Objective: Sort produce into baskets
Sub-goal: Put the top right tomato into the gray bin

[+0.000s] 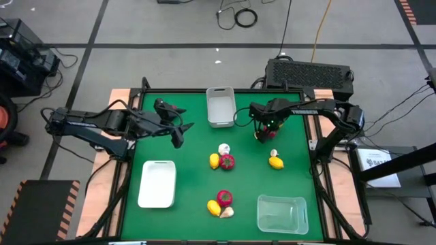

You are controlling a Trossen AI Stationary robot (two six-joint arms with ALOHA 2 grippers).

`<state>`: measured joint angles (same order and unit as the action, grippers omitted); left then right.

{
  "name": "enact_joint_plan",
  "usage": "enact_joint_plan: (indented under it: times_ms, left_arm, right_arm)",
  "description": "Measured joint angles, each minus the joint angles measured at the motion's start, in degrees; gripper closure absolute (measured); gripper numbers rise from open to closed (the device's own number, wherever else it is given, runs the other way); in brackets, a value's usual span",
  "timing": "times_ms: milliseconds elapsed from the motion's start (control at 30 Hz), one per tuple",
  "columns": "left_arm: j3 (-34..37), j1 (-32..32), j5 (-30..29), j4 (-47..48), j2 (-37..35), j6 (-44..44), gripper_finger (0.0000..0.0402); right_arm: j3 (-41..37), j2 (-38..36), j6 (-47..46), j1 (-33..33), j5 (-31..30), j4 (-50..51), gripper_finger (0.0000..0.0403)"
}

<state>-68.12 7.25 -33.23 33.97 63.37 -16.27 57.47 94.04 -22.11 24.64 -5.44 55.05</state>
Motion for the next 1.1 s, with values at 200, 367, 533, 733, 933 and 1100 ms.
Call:
enact_joint_plan:
  times_ms: [200, 367, 533, 733, 933, 1100]
  left_arm:
    - [0.0, -0.2, -0.1, 1.9, -0.2, -4.6, 0.0109]
    - [0.0, -0.2, -0.3, 7.5, -1.8, -10.1, 0.0109]
    - [0.0, -0.3, -2.4, 18.8, -4.1, -19.9, 0.0109]
    - [0.0, -1.0, -2.8, 32.2, -4.6, -28.4, 0.0109]
    - [0.0, -1.0, -3.5, 33.3, -4.5, -26.8, 0.0109]
    - [1.6, -1.0, -3.7, 36.3, -4.7, -24.0, 0.0109]
  right_arm:
    - [1.2, -0.7, -0.4, -0.2, 1.3, 3.6, 0.0117]
    - [6.8, -4.0, -0.7, -1.1, 1.3, 8.1, 0.0112]
    - [17.1, -4.9, -2.7, -1.7, 1.3, 10.5, 0.0111]
    - [27.8, -3.4, -4.1, -2.3, 1.3, 3.0, 0.0110]
    - [36.7, 3.8, -4.3, -2.2, 4.4, -0.9, 0.0110]
    - [45.6, 13.3, -1.1, -2.6, 6.0, 0.1, 0.0110]
